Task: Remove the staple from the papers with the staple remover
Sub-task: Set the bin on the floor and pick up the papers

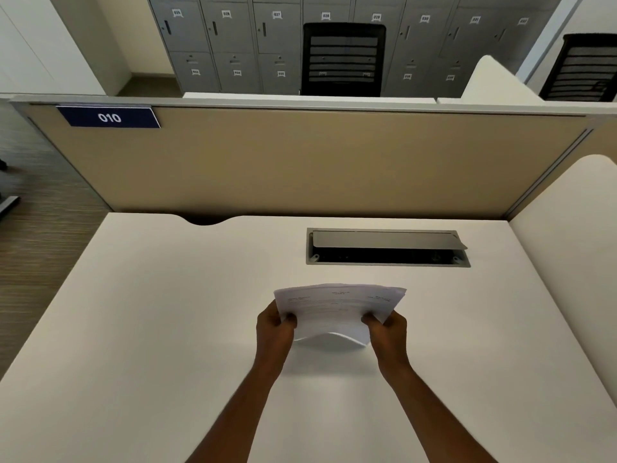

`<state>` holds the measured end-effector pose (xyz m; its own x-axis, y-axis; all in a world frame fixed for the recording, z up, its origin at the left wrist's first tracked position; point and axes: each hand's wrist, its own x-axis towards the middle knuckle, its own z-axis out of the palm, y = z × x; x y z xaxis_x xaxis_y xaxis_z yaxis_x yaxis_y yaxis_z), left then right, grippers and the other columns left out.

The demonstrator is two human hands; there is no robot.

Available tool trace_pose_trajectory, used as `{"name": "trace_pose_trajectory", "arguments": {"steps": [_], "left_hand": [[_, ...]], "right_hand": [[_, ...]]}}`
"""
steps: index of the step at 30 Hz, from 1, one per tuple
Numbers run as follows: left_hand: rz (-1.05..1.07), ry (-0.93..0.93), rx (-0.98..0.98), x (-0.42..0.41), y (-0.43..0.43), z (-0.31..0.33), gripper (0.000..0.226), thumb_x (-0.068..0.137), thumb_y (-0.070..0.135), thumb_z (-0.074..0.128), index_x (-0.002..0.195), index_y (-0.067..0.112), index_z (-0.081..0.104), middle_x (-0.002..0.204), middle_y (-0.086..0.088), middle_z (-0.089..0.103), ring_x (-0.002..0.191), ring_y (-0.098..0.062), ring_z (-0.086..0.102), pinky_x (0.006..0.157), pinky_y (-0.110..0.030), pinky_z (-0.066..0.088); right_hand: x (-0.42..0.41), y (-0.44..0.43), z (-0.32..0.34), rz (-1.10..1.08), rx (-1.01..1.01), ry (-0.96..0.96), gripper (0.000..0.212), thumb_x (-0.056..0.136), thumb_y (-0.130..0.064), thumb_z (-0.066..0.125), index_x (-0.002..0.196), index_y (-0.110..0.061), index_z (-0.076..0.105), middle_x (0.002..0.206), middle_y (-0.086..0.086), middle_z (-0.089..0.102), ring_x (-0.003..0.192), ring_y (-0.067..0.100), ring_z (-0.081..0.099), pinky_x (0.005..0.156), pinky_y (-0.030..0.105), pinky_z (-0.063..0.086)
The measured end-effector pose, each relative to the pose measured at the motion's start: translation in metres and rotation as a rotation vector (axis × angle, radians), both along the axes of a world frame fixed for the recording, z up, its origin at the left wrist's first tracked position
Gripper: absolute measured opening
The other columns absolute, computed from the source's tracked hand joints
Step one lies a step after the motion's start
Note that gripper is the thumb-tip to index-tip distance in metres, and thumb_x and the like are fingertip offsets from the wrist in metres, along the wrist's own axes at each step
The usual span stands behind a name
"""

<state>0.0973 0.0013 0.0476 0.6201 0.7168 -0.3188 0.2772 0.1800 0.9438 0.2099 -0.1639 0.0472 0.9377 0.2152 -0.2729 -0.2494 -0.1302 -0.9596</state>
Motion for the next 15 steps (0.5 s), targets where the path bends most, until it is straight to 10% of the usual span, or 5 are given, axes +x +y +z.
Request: {"name": "trace_pose_trajectory", "arguments": {"steps": [15], "left_hand": [[-0.05, 0.083, -0.005, -0.0045, -0.0081, -0.0074, 0.014, 0.063, 0.006, 0.045, 0.069, 0.011, 0.056, 0.055, 0.008, 0.045, 0.058, -0.013, 0.038, 0.056, -0.03, 0.034]], "right_hand": [[-0.005, -0.0011, -0.0106, 0.05, -0.013, 0.084, 0.014, 0.069, -0.01, 0.063, 0.082, -0.005, 0.067, 0.077, 0.007, 0.066, 0.077, 0.023, 0.058, 0.072, 0.034, 0.047]]}}
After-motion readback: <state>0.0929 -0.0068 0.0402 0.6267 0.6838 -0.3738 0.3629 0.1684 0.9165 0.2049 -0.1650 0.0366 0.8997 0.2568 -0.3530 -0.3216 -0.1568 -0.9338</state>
